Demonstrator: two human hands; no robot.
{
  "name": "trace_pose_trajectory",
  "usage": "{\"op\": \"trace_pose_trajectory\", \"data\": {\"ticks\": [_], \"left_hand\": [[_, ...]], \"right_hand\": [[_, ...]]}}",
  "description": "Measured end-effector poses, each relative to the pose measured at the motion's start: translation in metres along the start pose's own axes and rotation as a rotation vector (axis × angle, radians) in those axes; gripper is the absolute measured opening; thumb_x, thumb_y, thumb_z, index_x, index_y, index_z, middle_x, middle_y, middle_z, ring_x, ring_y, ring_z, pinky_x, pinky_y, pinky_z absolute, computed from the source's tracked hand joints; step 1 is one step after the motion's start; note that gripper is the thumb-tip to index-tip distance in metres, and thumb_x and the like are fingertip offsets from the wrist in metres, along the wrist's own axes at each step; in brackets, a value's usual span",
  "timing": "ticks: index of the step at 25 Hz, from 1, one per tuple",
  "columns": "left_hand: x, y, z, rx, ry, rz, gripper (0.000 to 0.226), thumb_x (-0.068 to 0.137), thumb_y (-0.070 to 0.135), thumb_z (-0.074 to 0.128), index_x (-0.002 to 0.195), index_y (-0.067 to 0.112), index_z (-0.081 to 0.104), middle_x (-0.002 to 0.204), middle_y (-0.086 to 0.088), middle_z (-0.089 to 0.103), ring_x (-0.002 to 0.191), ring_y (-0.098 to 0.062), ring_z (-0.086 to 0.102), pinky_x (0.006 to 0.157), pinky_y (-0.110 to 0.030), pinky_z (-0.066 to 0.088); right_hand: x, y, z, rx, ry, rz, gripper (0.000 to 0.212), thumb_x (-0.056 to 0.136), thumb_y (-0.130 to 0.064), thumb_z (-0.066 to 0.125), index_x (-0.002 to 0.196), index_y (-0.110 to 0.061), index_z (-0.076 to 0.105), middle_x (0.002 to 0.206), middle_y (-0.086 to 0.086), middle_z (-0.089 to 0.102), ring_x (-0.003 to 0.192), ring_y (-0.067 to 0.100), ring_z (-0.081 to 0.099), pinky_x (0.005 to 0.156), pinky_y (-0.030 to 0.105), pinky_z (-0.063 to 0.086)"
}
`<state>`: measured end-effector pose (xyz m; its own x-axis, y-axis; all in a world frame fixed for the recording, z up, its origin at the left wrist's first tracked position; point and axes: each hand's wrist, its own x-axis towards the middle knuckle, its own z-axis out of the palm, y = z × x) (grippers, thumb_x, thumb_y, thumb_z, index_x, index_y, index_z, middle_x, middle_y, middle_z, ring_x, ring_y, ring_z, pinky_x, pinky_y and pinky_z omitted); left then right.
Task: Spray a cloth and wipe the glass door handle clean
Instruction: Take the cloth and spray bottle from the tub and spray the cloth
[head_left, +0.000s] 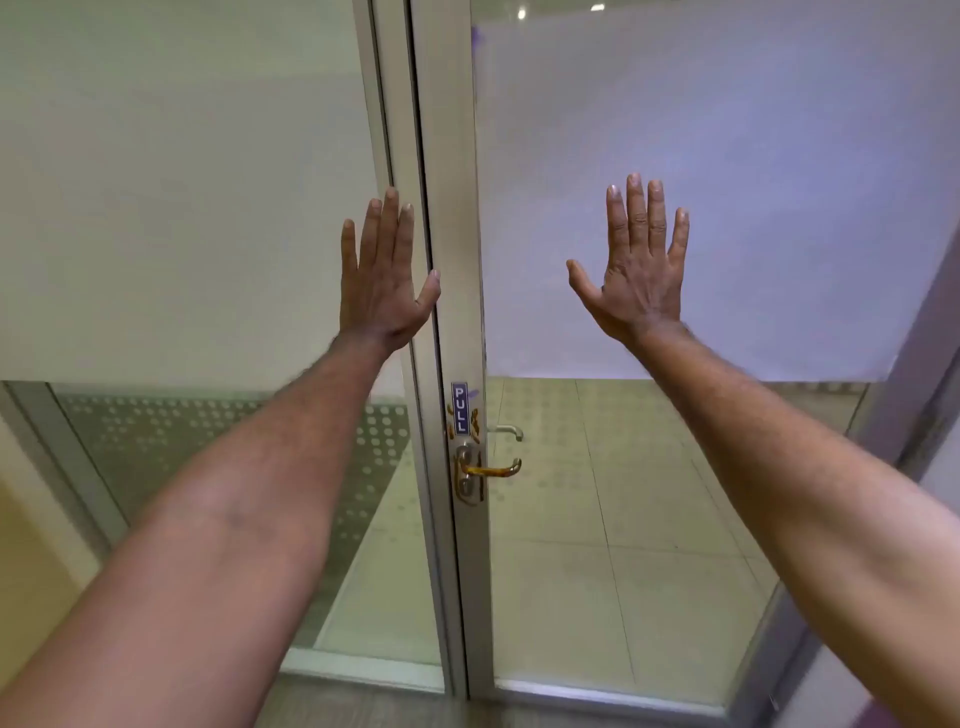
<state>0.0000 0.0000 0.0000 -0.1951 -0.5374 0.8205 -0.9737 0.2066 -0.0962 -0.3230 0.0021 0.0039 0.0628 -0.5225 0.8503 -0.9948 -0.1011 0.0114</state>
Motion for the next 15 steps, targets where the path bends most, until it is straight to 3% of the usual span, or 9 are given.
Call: {"op": "trace_pose_trajectory", "data": {"ticks": [15], "left_hand": [[-0.176,0.040,0.076,-0.063,-0.395,-0.127,0.086,0.101,0.057,0.032,0.163,0.011,-0.006,0.172,-0.010,-0.011,0.159,-0.024,-0.010,0.128,-0.055,-0.004]], "right_hand": [[-0.185,-0.023,0.087,0.057,-0.409,0.103,0.094,0.097,-0.070,0.030,0.167,-0.015,-0.001,0.176,0.009,-0.002,0.162,0.030,-0.002,0.129,0.059,0.004]]}}
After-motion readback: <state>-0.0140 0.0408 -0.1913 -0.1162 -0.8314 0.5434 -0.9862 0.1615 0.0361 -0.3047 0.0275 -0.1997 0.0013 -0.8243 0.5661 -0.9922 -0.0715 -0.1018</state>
